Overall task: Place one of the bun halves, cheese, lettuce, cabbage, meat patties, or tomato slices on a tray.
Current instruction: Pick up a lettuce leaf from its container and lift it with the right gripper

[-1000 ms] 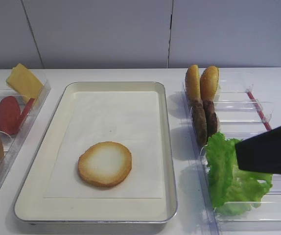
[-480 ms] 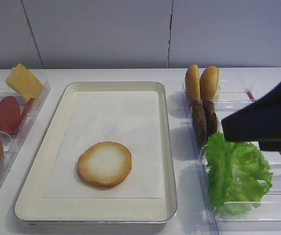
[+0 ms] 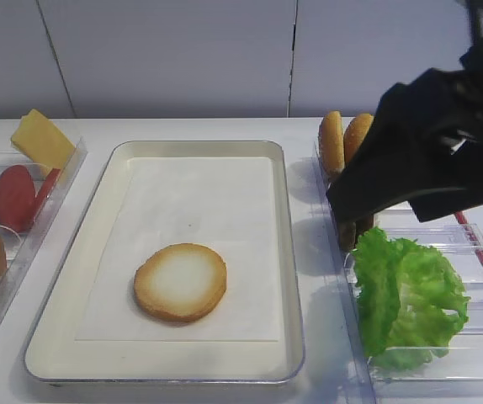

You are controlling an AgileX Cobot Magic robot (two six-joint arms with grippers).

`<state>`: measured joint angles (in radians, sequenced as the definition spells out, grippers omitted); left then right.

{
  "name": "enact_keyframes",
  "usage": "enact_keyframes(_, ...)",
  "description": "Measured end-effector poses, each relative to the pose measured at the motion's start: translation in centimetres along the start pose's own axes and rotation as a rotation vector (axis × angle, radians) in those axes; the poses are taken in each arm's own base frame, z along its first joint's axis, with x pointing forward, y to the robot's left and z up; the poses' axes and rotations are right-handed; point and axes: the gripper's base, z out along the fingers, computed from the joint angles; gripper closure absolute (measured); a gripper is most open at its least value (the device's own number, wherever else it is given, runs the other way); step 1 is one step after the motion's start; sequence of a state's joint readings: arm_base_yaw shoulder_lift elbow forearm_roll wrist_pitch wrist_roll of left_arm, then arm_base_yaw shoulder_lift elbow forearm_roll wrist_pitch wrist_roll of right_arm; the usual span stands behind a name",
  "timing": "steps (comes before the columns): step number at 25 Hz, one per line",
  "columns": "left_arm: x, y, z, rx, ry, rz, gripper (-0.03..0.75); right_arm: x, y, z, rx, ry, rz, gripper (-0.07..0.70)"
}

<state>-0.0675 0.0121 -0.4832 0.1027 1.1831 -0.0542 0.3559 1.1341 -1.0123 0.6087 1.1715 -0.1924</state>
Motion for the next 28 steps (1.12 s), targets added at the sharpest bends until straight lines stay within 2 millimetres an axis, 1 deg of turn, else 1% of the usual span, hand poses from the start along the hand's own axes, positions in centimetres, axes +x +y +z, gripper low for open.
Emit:
enact_keyframes(4, 0.0, 0.0, 0.0, 0.000, 0.000, 0.000, 0.249, -1.1, -0.6, 1.5, 0.099, 0.066, 0.108, -0.008)
enact_keyframes(7, 0.0, 0.0, 0.0, 0.000, 0.000, 0.000, 0.249, -1.6, -1.6, 2.8, 0.143, 0.109, 0.211, -0.008)
enact_keyframes(11, 0.0, 0.0, 0.0, 0.000, 0.000, 0.000, 0.249, -2.0, -2.9, 4.2, 0.213, 0.159, 0.274, -0.003)
enact_keyframes(13, 0.0, 0.0, 0.0, 0.000, 0.000, 0.000, 0.249, -2.2, -3.5, 4.8, 0.245, 0.173, 0.289, 0.019)
enact_keyframes(20, 0.0, 0.0, 0.0, 0.000, 0.000, 0.000, 0.249, -2.8, -4.2, 5.9, 0.261, 0.167, 0.311, 0.160)
enact_keyframes(23, 0.0, 0.0, 0.0, 0.000, 0.000, 0.000, 0.249, -2.9, -4.7, 6.8, 0.268, 0.197, 0.325, 0.183)
enact_keyframes(28, 0.0, 0.0, 0.0, 0.000, 0.000, 0.000, 0.249, -3.1, -5.4, 7.8, 0.283, 0.227, 0.335, 0.189)
